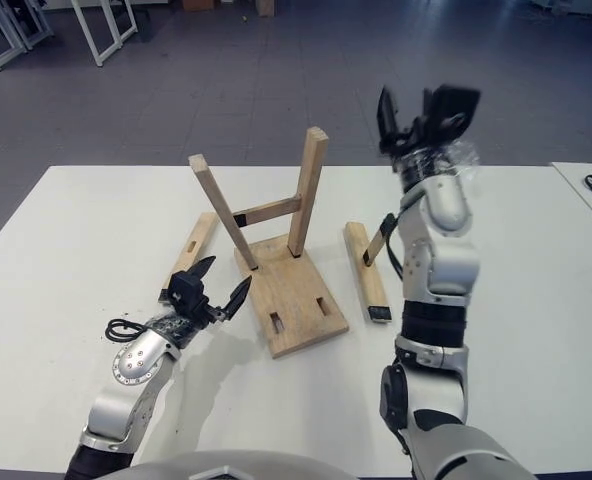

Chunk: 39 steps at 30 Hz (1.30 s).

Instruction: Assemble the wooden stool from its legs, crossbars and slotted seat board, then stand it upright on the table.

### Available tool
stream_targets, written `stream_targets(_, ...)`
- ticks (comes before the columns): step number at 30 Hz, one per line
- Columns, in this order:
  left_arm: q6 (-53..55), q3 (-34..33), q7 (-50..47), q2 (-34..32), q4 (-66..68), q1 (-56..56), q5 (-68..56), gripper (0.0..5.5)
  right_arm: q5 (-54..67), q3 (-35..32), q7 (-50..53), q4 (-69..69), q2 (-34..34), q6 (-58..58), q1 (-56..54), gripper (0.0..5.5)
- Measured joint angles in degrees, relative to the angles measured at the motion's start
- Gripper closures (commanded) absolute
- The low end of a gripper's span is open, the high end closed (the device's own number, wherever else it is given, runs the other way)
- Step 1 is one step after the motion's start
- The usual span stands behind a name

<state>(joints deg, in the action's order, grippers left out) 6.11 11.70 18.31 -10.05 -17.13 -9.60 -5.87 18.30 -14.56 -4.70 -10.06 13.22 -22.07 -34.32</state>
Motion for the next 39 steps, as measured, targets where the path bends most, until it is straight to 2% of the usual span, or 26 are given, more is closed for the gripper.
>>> stream_targets(1,0.0,0.0,-0.08,0.01,-0.1,-0.29,0.0,1.28,0.54,-0.67,0.37,-5.7,0.79,-2.61,3.27,1.54)
stream_targets(4,0.04,-0.26,-0.3,0.03,-0.27,-1.9,-0.1,1.28,1.48,-0.34,0.45,-17.72,0.62,-9.91,24.01,0.96)
stream_targets(6,0.22,-0.82,-1.43,0.57,-0.83,-2.85,-0.25,1.28,2.1,4.83,-2.29,-23.12,0.32,-12.12,38.26,0.91)
stream_targets(9,0.37,-1.02,-1.86,0.72,-1.03,-3.29,-0.25,1.28,-0.11,8.41,-5.77,-20.28,2.04,-11.51,46.16,0.91)
stream_targets(16,0.86,-1.02,-1.7,0.65,-1.05,-3.17,-0.24,1.28,-4.5,9.79,-8.28,-7.86,3.5,-7.38,46.89,0.91)
stream_targets(24,3.78,-1.6,-2.76,0.64,-1.08,-2.59,-0.07,1.28,-5.71,10.63,-8.7,1.0,2.85,-4.44,42.04,2.23)
stream_targets(31,7.75,-3.04,-4.86,1.61,-1.33,-2.57,-0.56,1.28,-6.82,9.99,-8.17,1.74,2.65,-3.89,41.82,3.4)
stream_targets(37,12.13,-5.26,-5.78,2.75,-1.38,-1.37,-2.84,1.28,-8.75,10.67,-9.91,2.19,3.54,-1.34,41.67,3.48)
stream_targets(39,15.76,-6.24,-2.66,2.09,-3.18,-0.81,-7.42,1.28,-5.94,7.66,-10.69,0.47,3.79,-1.83,39.54,3.48)
